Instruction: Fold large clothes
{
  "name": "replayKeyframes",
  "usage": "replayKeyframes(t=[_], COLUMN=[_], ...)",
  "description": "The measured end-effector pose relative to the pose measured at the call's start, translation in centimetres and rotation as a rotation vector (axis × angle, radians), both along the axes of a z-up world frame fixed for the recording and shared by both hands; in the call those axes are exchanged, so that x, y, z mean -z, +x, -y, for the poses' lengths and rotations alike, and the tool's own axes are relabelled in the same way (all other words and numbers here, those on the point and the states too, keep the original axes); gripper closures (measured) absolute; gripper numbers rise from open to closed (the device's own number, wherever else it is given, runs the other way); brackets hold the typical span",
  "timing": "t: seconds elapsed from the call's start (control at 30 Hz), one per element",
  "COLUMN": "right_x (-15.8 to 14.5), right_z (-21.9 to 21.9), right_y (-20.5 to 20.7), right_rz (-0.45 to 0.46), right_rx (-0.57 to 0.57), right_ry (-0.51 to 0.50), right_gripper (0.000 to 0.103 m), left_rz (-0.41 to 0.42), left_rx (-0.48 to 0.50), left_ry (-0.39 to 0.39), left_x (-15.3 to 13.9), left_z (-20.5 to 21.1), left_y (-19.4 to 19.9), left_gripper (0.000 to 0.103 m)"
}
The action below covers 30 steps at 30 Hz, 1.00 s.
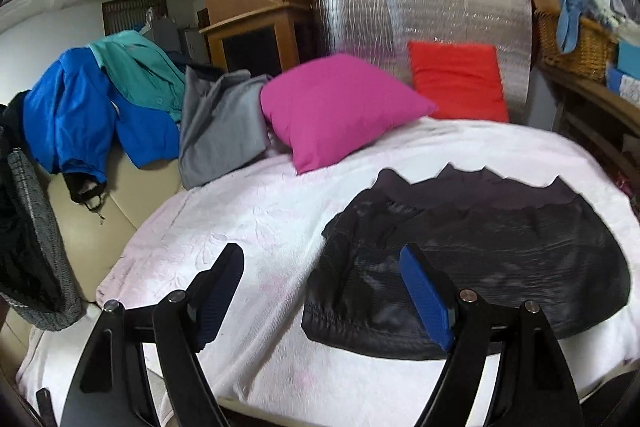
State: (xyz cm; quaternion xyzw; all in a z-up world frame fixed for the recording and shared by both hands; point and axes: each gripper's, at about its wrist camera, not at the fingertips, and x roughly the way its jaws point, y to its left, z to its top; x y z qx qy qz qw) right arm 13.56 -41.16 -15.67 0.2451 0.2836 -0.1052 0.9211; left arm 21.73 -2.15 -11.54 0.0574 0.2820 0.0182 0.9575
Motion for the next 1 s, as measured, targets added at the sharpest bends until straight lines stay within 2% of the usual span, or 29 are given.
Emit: replayKeyframes(t=[0.13,0.23,0.37,0.5,0.6,0.83,1.0], right_x=[-2.6,-4.5,-6.5,-8.1,-8.8,-9.9,-10.1], right_z=[-3.2,-5.9,-8.8,-10.4,-11.1,-13.4,-14.4], right_y=[-3.2,-5.7,-9.1,-12.2,-13.4,-14.3,-14.1], right_rz=[0.041,0.077,0.135,0.183,0.178,0.119,0.088], right_rx=[-0.041,-0.061,-0.064,-0.043,-0.075,-0.054,-0.054], right_ry=[-0.060,-0.120,-0.162,-0.168,-0.145,-0.218,-0.229], right_gripper=[0.017,0.016,0.014,0.010,0.010,0.010,0.010], left_rz=[0.049,0.104,0.137,0.176,0.191,0.201,0.233], left_rx=[-0.011,-0.003,0.016,0.022,0.029,0.030,0.013], left_ry=[0.001,0.001,-0.001,0.003,0.026,0.048,0.062], left_x=[-2.4,-4.1,-6.0,-7.6,-8.5,-9.5,-10.4], left_z=[0.3,0.6,1.0,1.3,1.8,2.1,1.8], left_y=[-3.1,-5.7,-9.0,-11.8,-13.7,-16.4,-18.1], left_gripper=[0.013,0.012,0.010,0.005,0.005,0.005,0.005])
